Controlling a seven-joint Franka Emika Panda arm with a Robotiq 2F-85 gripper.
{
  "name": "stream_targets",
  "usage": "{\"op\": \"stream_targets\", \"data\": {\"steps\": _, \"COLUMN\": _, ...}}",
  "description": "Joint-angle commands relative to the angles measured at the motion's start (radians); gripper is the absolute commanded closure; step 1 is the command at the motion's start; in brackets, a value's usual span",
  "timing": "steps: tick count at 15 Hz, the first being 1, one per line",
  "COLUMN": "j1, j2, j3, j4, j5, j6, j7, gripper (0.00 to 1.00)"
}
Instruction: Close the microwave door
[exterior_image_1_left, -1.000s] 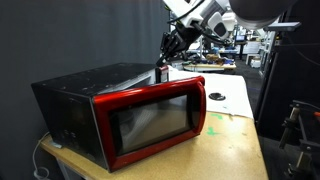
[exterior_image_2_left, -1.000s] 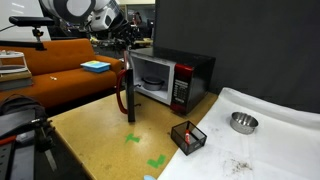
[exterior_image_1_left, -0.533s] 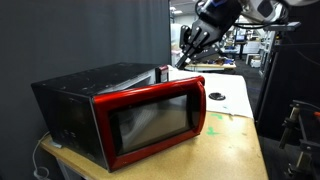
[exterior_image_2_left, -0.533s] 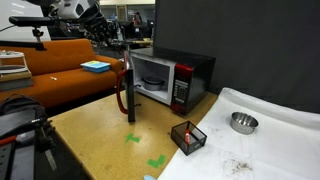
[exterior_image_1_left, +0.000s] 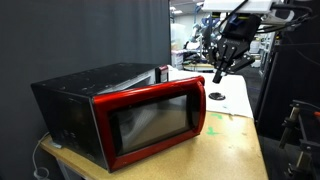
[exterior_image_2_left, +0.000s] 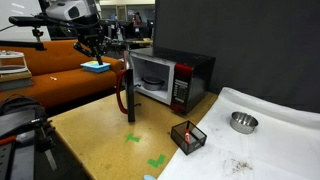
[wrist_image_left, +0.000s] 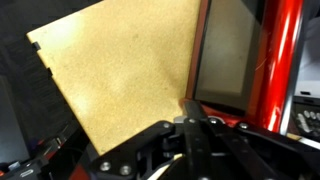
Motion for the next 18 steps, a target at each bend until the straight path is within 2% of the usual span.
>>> {"op": "stream_targets", "data": {"steps": 1, "j1": -0.151, "j2": 0.017, "j3": 0.109, "j4": 0.024, "j5": -0.021, "j6": -0.129, "j7": -0.020, "gripper": 1.00}}
{"op": "stream_targets", "data": {"steps": 6, "j1": -0.232, "j2": 0.015, "j3": 0.197, "j4": 0.049, "j5": -0.100, "j6": -0.239, "j7": 0.012, "gripper": 1.00}}
{"op": "stream_targets", "data": {"steps": 10, "j1": -0.297, "j2": 0.042, "j3": 0.240, "j4": 0.073, "j5": -0.279, "j6": -0.227, "j7": 0.139, "gripper": 1.00}}
{"op": "stream_targets", "data": {"steps": 12, "j1": -0.309, "j2": 0.060, "j3": 0.245, "j4": 0.085, "j5": -0.329, "j6": -0.219, "j7": 0.160, "gripper": 1.00}}
{"op": "stream_targets", "data": {"steps": 13, "j1": -0.306, "j2": 0.073, "j3": 0.245, "j4": 0.093, "j5": -0.336, "j6": -0.211, "j7": 0.139, "gripper": 1.00}}
{"op": "stream_targets", "data": {"steps": 18, "j1": -0.266, "j2": 0.125, "j3": 0.249, "j4": 0.135, "j5": -0.185, "j6": -0.215, "j7": -0.160, "gripper": 1.00}}
